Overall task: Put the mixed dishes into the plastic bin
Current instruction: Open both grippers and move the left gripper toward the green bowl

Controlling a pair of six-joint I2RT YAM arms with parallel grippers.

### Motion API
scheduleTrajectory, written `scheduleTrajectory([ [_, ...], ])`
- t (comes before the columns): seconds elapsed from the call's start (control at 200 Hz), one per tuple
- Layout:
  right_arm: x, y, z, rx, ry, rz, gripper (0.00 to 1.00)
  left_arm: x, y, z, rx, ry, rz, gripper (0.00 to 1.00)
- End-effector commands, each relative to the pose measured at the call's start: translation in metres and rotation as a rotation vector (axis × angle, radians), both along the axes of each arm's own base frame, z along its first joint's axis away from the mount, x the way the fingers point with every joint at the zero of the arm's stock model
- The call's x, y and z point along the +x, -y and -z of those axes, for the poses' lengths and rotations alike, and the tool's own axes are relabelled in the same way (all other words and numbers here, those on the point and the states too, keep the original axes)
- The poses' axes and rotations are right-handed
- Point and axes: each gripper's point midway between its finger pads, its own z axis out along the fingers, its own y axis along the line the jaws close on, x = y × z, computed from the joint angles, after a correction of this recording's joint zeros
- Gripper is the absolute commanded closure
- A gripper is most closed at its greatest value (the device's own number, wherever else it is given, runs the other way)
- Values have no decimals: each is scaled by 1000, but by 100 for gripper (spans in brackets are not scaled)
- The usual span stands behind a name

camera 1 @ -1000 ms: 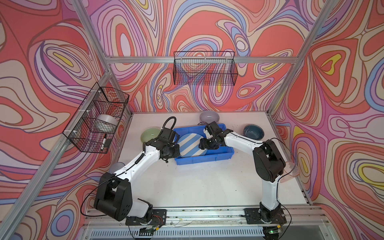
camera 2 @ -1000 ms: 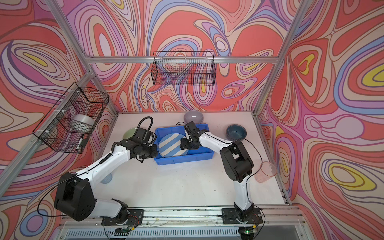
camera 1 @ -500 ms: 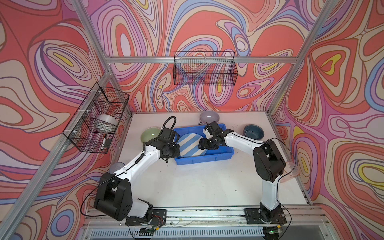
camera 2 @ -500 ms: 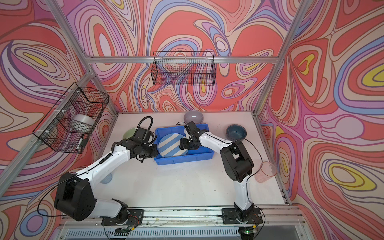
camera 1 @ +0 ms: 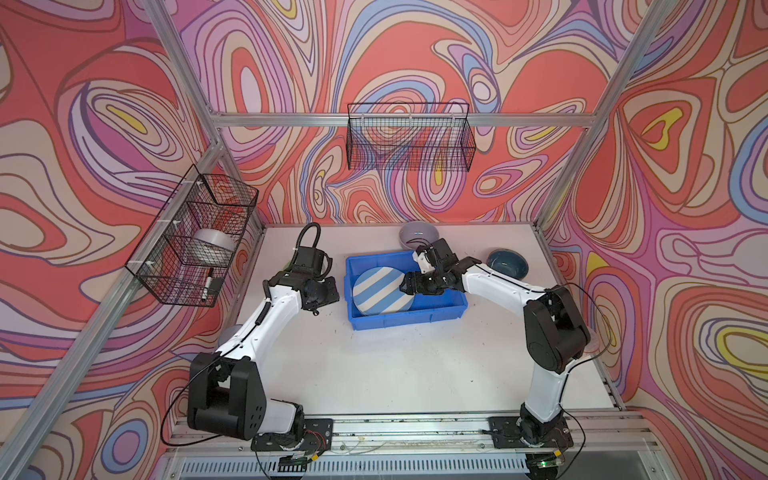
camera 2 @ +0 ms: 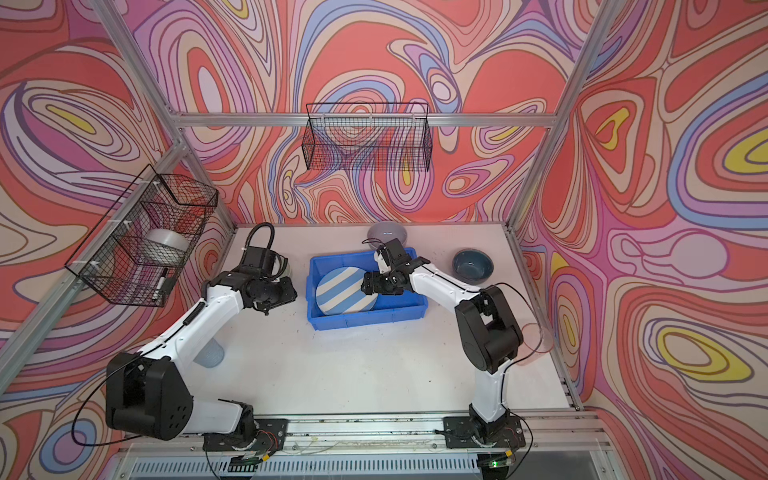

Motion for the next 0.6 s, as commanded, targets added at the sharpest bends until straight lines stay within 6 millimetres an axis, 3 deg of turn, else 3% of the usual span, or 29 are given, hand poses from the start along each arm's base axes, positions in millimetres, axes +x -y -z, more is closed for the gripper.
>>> scheduleTrajectory([
  [0.0,-5,12,-6,-27,30,9,22,1,-17,-9,-16,5,-60,54],
  [0.1,-12,15,-7,-26,32,8,22,6,-33,-8,4,6,-115,52],
  [0.125,-14,17,-18,-11,54,8,22,7,-36,-7,10,5,-126,52],
  [0.596,-54,30,-64,85,160,-41,23,27,-84,23,164,-63,-286,42],
])
